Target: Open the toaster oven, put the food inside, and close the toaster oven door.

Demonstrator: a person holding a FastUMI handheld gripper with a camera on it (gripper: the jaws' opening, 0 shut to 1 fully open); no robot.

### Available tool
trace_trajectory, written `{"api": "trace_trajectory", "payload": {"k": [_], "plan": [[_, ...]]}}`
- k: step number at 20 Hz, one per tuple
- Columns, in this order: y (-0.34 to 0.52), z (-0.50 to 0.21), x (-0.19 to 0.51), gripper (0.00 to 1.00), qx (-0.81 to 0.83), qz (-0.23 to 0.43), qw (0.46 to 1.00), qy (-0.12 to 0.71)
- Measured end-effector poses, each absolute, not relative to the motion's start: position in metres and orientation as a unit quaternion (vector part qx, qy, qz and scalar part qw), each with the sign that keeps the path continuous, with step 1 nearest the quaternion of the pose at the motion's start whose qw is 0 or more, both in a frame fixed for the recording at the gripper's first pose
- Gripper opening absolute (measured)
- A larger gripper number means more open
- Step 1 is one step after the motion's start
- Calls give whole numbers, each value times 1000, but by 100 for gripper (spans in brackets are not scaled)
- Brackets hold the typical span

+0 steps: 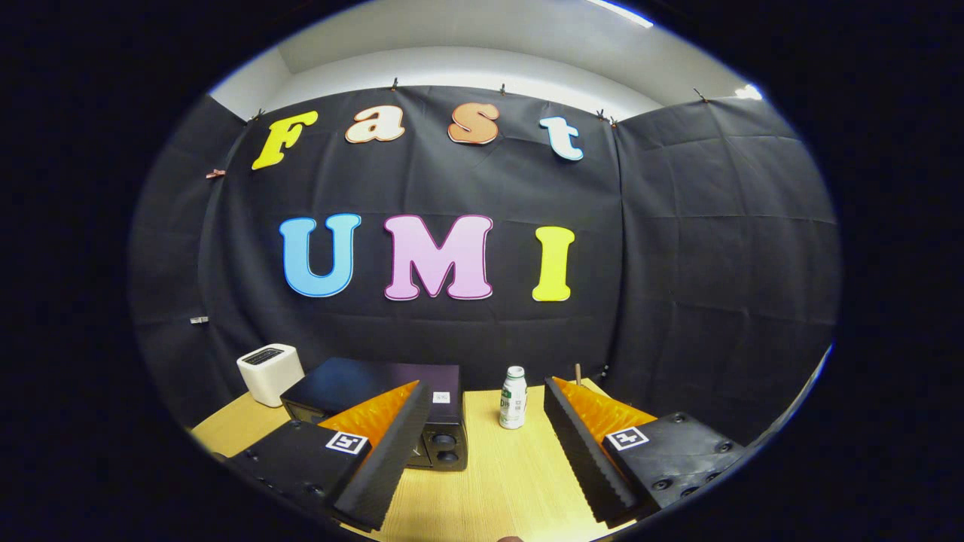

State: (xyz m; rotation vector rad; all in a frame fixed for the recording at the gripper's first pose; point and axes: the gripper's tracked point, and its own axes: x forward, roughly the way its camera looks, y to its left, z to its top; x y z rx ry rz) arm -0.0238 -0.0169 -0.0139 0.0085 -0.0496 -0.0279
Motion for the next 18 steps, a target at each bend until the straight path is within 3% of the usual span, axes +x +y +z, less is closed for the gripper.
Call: {"api": "trace_trajectory", "payload": {"k": [18], "plan": [[7, 1, -18, 98, 5, 22, 999, -24]]}}
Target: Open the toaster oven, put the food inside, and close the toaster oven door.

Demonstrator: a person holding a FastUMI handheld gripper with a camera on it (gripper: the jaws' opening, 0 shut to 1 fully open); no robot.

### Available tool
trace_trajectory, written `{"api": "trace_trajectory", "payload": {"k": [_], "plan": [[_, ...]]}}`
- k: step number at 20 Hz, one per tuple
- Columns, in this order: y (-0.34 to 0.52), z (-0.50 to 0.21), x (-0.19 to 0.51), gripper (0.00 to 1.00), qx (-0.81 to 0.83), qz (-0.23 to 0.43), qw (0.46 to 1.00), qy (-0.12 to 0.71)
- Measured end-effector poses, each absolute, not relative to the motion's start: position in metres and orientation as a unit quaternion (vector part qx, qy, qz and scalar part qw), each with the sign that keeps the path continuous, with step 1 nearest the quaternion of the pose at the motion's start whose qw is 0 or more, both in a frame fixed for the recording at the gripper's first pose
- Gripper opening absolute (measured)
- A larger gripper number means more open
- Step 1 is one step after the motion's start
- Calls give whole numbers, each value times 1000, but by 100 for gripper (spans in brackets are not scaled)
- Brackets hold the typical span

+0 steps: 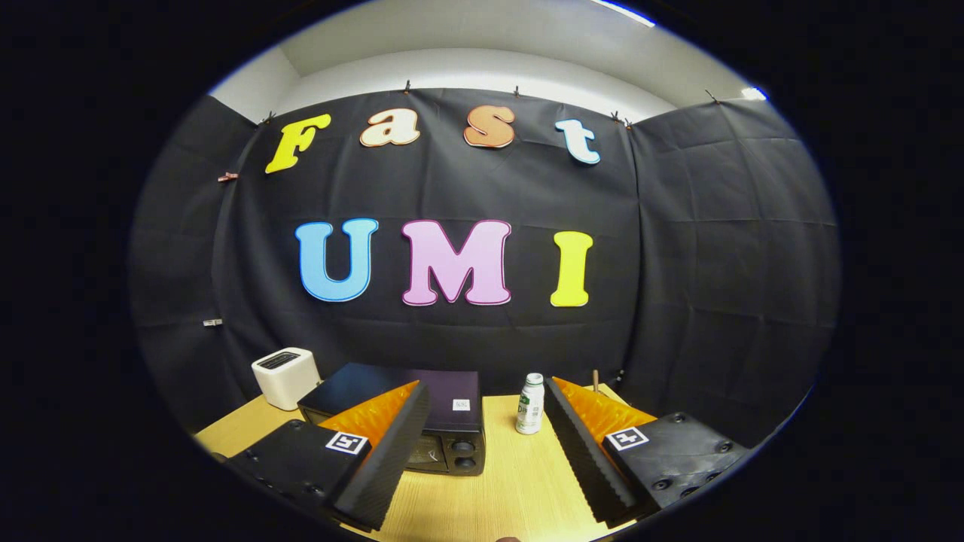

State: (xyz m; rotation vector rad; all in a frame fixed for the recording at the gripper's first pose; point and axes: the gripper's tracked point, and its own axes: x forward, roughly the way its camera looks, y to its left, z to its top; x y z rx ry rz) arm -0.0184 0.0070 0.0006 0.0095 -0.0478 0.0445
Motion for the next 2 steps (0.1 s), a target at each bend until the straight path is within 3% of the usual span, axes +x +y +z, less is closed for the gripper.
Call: {"api": "trace_trajectory", "payload": {"k": [2], "plan": [[8, 2, -18, 98, 7, 26, 999, -23]]}}
